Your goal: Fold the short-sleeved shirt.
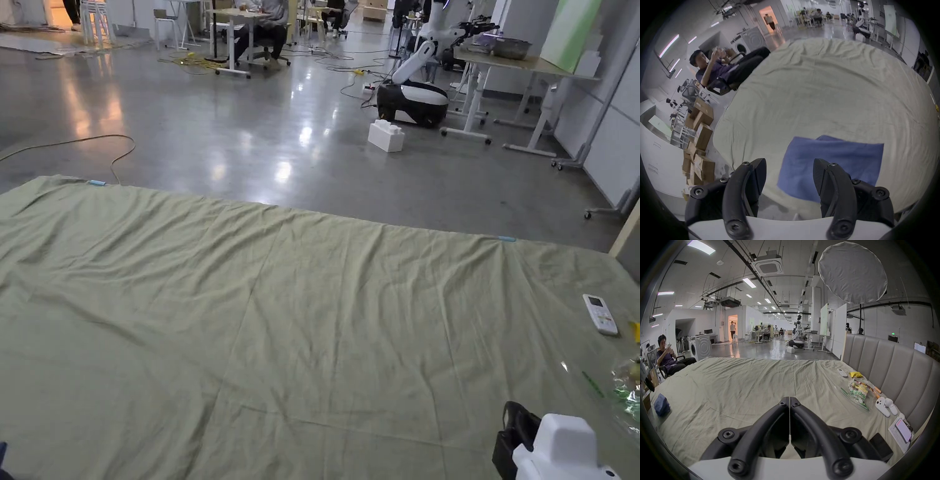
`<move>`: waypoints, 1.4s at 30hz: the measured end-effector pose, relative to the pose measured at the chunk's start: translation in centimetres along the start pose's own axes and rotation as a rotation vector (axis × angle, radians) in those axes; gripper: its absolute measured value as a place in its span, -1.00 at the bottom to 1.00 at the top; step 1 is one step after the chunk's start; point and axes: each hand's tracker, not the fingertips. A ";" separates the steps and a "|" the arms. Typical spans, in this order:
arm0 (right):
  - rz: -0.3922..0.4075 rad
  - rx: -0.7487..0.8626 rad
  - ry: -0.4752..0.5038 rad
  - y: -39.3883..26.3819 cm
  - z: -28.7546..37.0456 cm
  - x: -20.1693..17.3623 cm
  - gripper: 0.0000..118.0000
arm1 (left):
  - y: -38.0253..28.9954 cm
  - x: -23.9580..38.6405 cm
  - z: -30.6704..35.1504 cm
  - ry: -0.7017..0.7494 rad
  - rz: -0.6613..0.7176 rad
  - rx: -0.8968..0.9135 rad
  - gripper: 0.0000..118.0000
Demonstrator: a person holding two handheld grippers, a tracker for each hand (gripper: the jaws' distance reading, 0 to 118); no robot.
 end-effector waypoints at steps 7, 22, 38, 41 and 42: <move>-0.014 -0.001 0.010 -0.6 0.1 -0.3 -0.98 | -2.8 8.9 1.6 -0.166 -0.020 0.197 0.04; -0.018 0.034 0.014 -0.3 0.4 -1.9 -0.98 | -7.2 32.7 10.8 -0.487 -0.060 0.805 0.01; -0.063 0.072 -0.005 -0.4 1.6 -1.8 -0.98 | -6.8 35.3 16.1 -0.415 0.041 0.916 -0.92; -0.067 0.083 -0.011 -0.5 1.9 -1.6 -0.98 | -6.8 35.0 16.1 -0.406 0.068 0.909 -0.96; -0.067 0.087 -0.012 -0.4 1.9 -1.6 -0.98 | -6.8 34.9 16.1 -0.408 0.074 0.905 -0.96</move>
